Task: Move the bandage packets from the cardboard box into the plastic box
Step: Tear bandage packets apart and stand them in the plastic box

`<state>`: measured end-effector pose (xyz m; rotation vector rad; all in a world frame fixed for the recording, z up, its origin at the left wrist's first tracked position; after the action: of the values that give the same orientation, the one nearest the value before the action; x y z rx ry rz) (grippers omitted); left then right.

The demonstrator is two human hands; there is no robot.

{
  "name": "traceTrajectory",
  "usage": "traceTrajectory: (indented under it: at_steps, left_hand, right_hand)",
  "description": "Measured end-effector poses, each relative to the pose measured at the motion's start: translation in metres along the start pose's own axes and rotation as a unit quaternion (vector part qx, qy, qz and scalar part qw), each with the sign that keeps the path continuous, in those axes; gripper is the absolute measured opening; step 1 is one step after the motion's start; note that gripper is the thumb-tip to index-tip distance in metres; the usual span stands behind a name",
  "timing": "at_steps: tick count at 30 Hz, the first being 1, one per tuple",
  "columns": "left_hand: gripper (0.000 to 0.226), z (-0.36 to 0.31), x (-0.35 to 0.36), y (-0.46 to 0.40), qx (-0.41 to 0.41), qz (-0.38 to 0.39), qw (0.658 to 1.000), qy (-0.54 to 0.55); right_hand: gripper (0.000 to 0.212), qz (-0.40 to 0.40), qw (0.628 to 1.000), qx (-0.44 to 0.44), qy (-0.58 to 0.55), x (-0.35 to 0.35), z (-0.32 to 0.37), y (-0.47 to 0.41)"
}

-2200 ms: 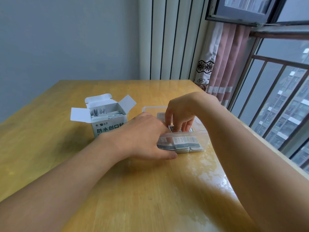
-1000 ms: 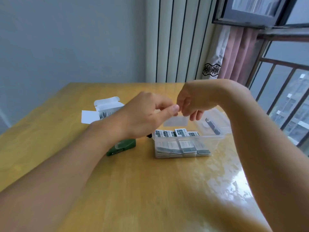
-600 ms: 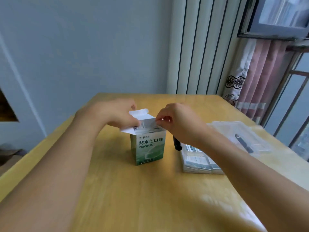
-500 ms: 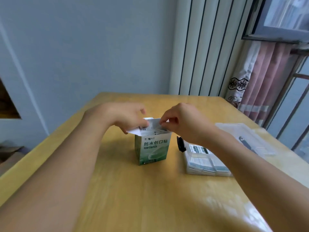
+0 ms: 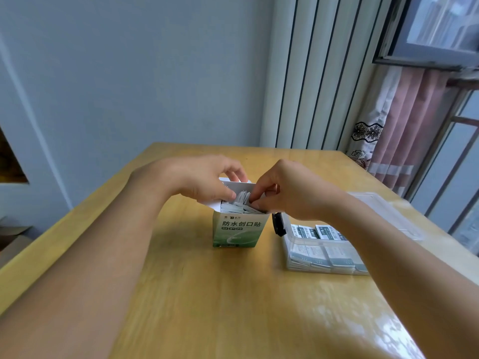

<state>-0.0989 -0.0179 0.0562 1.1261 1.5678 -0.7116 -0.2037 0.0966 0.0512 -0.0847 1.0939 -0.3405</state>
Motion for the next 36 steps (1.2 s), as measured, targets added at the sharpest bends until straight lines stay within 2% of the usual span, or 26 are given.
traceTrajectory:
  at_steps: [14,23,36]
  left_hand:
    - [0.03,-0.004,-0.001,-0.005,0.03,-0.028,0.999,-0.016]
    - [0.028,-0.006,-0.002,-0.005,0.032,-0.033,0.998,-0.034]
    - [0.028,-0.003,-0.001,-0.007,0.049,-0.036,0.998,-0.024]
  right_hand:
    - [0.011,0.046,0.999,0.009,-0.019,-0.003,0.0,0.003]
    - [0.021,-0.03,0.997,-0.022,0.061,0.003,0.004,0.001]
    - [0.009,-0.009,0.999,0.013,-0.037,0.0,-0.011,-0.002]
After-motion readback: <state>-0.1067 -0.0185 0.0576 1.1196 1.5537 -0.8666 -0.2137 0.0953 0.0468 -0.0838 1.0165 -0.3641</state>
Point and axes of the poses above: each hand's wrist, its own y-axis away from the middle knuckle, its own x-axis out of the palm, z = x × y, the point moved 5 cm from there along -y, towards the middle knuckle, and after that the axes turned 8 degrees about -y, right-handed, at the moved point
